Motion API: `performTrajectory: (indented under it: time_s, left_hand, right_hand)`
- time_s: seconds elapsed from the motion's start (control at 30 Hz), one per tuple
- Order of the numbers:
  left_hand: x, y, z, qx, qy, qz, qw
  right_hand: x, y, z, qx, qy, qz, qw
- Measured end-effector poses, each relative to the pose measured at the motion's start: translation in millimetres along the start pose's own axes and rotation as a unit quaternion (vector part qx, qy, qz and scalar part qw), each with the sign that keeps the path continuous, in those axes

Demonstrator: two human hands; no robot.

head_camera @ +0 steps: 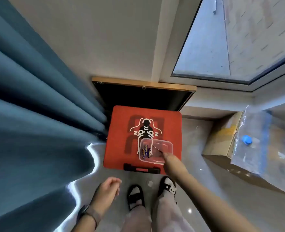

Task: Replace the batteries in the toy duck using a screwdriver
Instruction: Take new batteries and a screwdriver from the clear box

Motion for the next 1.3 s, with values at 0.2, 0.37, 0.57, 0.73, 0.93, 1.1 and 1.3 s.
performTrajectory:
  time_s: [0.2,0.37,0.57,0.73,0.93,1.1,1.3]
  left_hand:
    - [-13.3,56.5,47.4,-0.031,0.013,0.043,0.999]
    - [12.0,92.1,70.6,0.017,0.075,0.083,0.994]
    - [75.3,138.1,101.0,0.081,0.219,0.279,0.931]
    - [63.1,172.3,150.9,0.084,0.158,0.523,0.833]
    - [41.0,199.8,181.0,0.088,0.164,0.578,0.795]
    - [48.1,198.1,182.0,0.109,0.198,0.581,0.782]
    - [48.1,180.8,160.9,-0.005,0.039,0.133,0.990]
  right_hand:
    - [16.7,15.9,79.3,0.024,0.040,-0.130,0.990]
    - [18.2,38.0,96.8,0.032,-0.001,-0.177,0.984]
    - [40.4,17.2,73.3,0.081,0.063,0.063,0.993]
    - [78.0,3.4,20.2,0.123,0.071,0.233,0.962]
    - [96.5,20.1,3.1,0.077,0.072,0.315,0.943]
    - [103.7,18.0,1.5,0.076,0.069,0.346,0.933]
    - [113.1,19.8,-4.4,0.061,0.121,0.444,0.886]
Point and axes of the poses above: each hand's wrist, its own z-axis towards the middle knuckle, its own y-axis out of the palm, x = y × z, the point moved 10 cm from there along z, towards the middle knuckle, and after that the axes turned 5 degrees about -z, right-handed, at the moved point
